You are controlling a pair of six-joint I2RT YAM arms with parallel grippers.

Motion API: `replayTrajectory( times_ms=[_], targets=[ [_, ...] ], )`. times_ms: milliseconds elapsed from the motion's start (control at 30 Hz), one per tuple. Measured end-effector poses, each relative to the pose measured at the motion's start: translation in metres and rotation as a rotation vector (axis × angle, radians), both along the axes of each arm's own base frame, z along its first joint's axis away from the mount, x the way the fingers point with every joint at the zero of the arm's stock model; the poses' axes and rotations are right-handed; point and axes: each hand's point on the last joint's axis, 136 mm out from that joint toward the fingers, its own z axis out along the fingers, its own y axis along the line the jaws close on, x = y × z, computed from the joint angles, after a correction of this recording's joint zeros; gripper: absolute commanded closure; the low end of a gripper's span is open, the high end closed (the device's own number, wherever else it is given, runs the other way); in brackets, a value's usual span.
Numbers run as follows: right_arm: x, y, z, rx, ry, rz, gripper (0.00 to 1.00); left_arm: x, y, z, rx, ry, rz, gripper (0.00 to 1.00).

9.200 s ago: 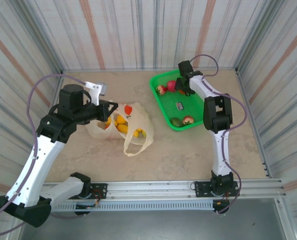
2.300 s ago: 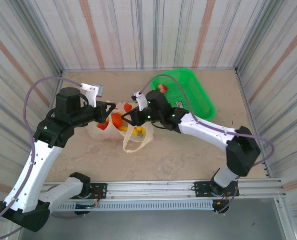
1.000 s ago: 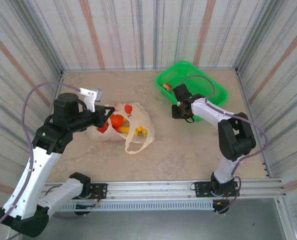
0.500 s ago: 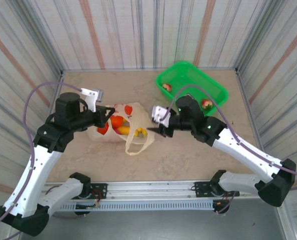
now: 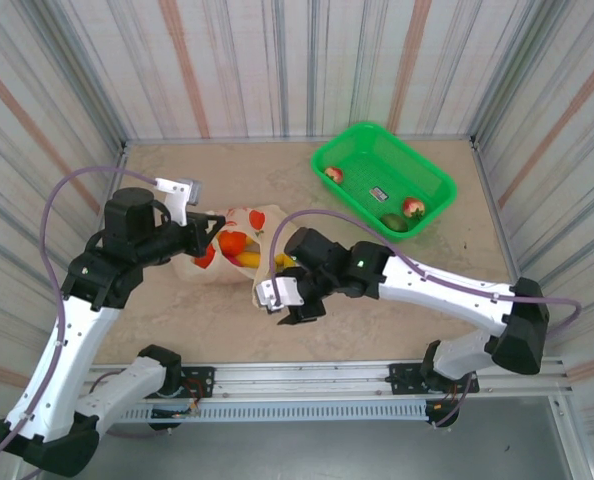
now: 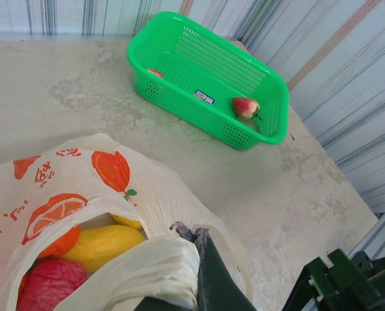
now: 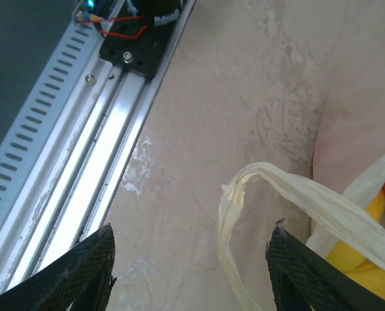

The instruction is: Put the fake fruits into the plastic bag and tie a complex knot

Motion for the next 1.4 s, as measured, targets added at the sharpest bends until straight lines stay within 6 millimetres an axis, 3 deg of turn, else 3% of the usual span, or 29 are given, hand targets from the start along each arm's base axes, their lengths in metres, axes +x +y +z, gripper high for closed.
replayTrajectory(
  times_ms=[267,400,567,767,900,1067,1133,1233,1333,1400],
  targets=[
    [0.034,0.021,-0.036,-0.128,-0.071,-0.153,0.51,-0.002,0.001,0.002,-0.003,-0.008,0.000,1.00],
    [0.046,0.028,-0.035,-0.133,-0.095,-0.201,0.59,-0.005,0.002,0.004,-0.006,-0.015,0.000,1.00],
    [0.049,0.035,-0.033,-0.133,-0.080,-0.232,0.85,-0.006,0.002,0.004,-0.006,-0.015,0.000,1.00],
    [0.054,0.033,-0.019,-0.090,0.022,-0.314,0.94,-0.004,0.003,0.004,-0.001,-0.014,0.008,1.00],
    [0.099,0.013,0.027,0.071,0.119,-0.548,1.00,0.003,0.003,0.014,-0.002,-0.021,0.017,1.00],
    [0.163,-0.042,0.134,0.405,0.176,-0.901,1.00,0.017,0.000,0.049,-0.021,-0.071,0.024,1.00],
    [0.169,-0.062,0.174,0.525,0.178,-0.980,1.00,0.020,-0.001,0.067,-0.035,-0.105,0.024,1.00],
    [0.162,-0.087,0.224,0.671,0.187,-1.050,1.00,0.018,-0.001,0.093,-0.054,-0.159,0.023,1.00],
    [0.152,-0.105,0.259,0.769,0.207,-1.090,1.00,0.013,0.000,0.113,-0.069,-0.208,0.014,1.00],
    [0.147,-0.115,0.270,0.805,0.216,-1.111,1.00,0.011,0.000,0.121,-0.077,-0.226,0.007,1.00]
  ],
)
